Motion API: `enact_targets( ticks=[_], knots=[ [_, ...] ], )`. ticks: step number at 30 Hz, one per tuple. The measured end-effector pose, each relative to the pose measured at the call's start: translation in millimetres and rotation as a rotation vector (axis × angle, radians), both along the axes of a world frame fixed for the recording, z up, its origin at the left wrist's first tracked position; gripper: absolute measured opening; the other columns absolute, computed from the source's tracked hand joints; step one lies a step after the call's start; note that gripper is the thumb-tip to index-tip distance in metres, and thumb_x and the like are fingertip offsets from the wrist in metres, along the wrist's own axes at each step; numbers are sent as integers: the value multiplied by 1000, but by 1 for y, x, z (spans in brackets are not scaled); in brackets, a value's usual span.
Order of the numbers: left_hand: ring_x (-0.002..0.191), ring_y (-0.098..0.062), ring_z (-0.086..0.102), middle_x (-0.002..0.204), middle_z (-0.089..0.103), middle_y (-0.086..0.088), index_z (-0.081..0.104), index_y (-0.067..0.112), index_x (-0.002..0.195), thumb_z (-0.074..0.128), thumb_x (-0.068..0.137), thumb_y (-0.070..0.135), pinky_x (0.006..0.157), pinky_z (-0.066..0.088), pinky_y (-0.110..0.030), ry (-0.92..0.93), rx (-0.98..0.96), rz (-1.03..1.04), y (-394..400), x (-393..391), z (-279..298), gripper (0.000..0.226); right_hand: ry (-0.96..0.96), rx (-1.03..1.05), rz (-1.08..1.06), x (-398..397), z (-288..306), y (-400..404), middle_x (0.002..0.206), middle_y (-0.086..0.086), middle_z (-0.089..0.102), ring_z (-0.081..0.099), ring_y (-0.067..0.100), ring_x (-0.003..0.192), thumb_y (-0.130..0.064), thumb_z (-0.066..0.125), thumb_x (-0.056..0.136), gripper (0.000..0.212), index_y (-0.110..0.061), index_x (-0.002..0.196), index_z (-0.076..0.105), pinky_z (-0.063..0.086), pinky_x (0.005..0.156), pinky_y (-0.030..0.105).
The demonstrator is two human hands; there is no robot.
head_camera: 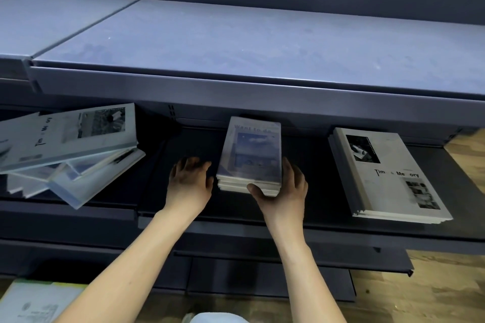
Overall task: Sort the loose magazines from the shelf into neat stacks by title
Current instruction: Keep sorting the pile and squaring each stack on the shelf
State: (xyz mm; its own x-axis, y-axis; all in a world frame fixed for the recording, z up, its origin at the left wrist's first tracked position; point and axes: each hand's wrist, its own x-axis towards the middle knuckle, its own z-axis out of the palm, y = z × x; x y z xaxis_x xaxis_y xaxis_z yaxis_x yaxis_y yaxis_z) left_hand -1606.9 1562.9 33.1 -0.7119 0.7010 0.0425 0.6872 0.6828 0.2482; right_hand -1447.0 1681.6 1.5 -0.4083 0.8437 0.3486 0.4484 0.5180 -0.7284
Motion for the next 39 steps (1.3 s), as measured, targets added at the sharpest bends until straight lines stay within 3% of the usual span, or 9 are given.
enact_targets(
  ticks=[4,7,14,20,29,39],
  knots=[
    [136,-28,36,144,45,-4,46,25,143,49,98,34,115,27,-43,-8,2,24,-8,12,-6,45,-65,42,130,3,0,-19,162,5,24,7,21,152,-64,61,81,87,-25,154,32,19,122,46],
    [133,-30,39,144,46,-7,44,24,144,50,97,34,113,31,-45,24,-1,65,-22,25,-10,48,-175,76,210,2,-3,-32,165,0,13,-4,19,153,-68,43,88,77,-30,154,32,2,123,45],
    [120,-35,48,130,56,-15,50,18,140,58,92,28,103,39,-47,42,15,140,-59,31,-16,49,-254,75,350,-4,2,-63,165,-4,11,-12,16,152,-49,46,98,56,-32,150,38,-11,121,42],
    [125,-34,44,129,54,-13,51,18,139,57,92,31,108,35,-49,18,58,196,-90,25,-20,48,-259,68,422,-19,6,-88,164,-4,15,-10,15,152,-44,48,98,54,-34,150,38,-10,121,42],
    [136,-29,36,140,48,-7,49,21,140,56,93,30,114,28,-44,38,155,232,-159,1,-14,48,-240,27,433,-53,9,-150,163,0,18,5,24,152,-45,52,96,54,-36,148,40,3,123,48],
    [138,-21,36,143,47,2,44,21,143,54,96,32,119,21,-43,11,198,245,-248,-34,-9,50,-187,-190,472,-83,15,-242,165,-6,9,1,11,151,-43,54,97,67,-28,155,24,15,122,38]
  ],
)
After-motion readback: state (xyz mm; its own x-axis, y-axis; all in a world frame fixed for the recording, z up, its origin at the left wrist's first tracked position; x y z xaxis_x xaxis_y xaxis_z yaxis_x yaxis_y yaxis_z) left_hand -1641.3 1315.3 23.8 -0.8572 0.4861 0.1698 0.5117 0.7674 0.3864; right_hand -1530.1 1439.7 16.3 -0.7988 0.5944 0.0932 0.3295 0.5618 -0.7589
